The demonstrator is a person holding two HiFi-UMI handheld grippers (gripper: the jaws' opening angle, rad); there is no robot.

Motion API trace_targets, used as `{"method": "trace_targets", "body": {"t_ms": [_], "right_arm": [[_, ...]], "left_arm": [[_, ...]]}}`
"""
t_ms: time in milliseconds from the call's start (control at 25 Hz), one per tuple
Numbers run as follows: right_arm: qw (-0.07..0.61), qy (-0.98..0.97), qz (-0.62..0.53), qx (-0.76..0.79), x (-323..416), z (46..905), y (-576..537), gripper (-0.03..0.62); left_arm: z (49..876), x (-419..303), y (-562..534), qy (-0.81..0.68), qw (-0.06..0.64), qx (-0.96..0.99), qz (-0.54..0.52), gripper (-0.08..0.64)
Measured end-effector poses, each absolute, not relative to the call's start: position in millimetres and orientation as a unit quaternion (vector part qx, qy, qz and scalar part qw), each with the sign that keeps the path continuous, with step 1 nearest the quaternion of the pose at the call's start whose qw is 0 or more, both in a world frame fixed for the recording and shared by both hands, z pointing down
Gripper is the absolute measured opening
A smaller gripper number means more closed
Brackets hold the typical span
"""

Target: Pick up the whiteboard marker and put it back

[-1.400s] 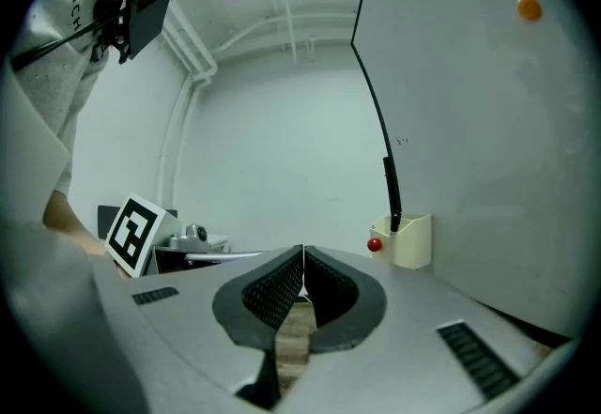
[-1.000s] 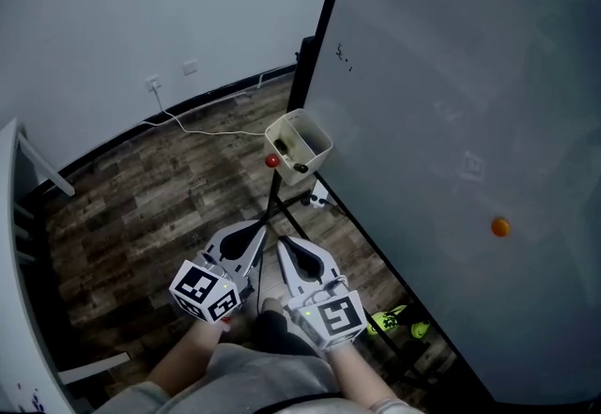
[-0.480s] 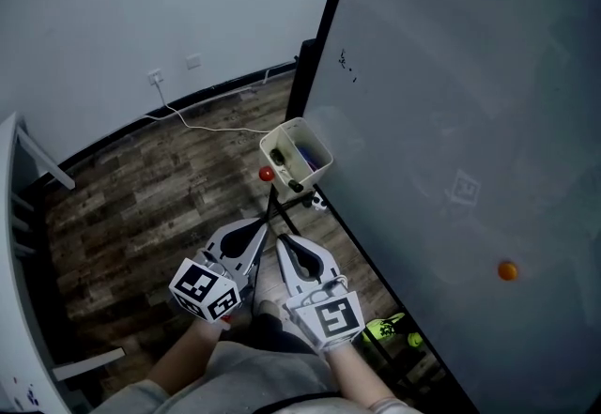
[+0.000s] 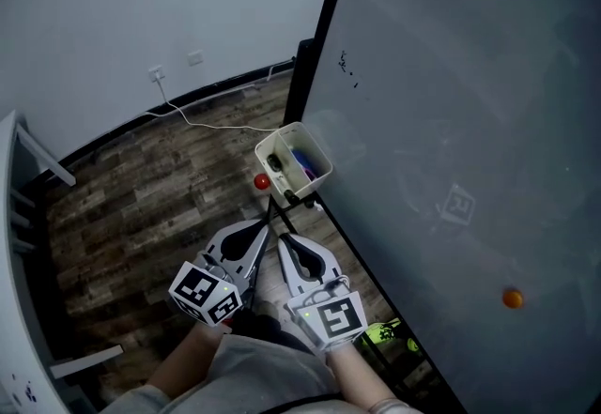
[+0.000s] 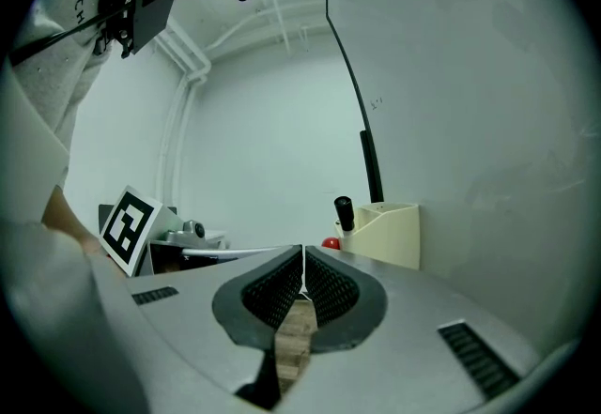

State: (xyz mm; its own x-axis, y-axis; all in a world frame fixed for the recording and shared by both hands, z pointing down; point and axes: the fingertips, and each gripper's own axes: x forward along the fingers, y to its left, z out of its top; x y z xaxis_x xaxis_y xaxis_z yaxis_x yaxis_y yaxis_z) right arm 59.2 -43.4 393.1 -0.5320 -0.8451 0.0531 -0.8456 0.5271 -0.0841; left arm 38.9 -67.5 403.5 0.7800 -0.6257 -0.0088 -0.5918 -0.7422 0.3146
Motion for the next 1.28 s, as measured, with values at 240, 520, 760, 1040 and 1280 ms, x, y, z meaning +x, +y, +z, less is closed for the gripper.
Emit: {"method": "trace_targets", "body": {"t_ms": [240, 520, 760, 1040, 1280], "right_arm": [[0.008, -0.88, 0.055, 0.472, 51.3, 400.2, -49.3, 0.02], [0.004, -0.858, 0.056, 0.511, 70.5, 393.8, -72.1, 0.021], [0.0, -0.849, 0.048, 0.526, 79.1, 388.8, -89.6, 0.036], [-0.003, -0.843, 0.037, 0.537, 83.7, 383.5, -98.0, 0.097], [-0.002, -0.839, 0.022, 0.544, 82.4, 376.5, -107.3, 0.115]], "left_arm": [[408.8, 38.3, -73.3, -0.331, 0.155, 0.929, -0.054, 0.015], [409.5, 33.3, -96.0, -0.325, 0.148, 0.933, -0.047, 0.015], [416.6, 36.5, -111.1, -0.31, 0.147, 0.939, -0.035, 0.015], [417.9, 40.3, -122.4, -0.295, 0.149, 0.943, -0.031, 0.015], [418.6, 42.7, -130.9, -0.281, 0.144, 0.949, -0.022, 0.015]]}}
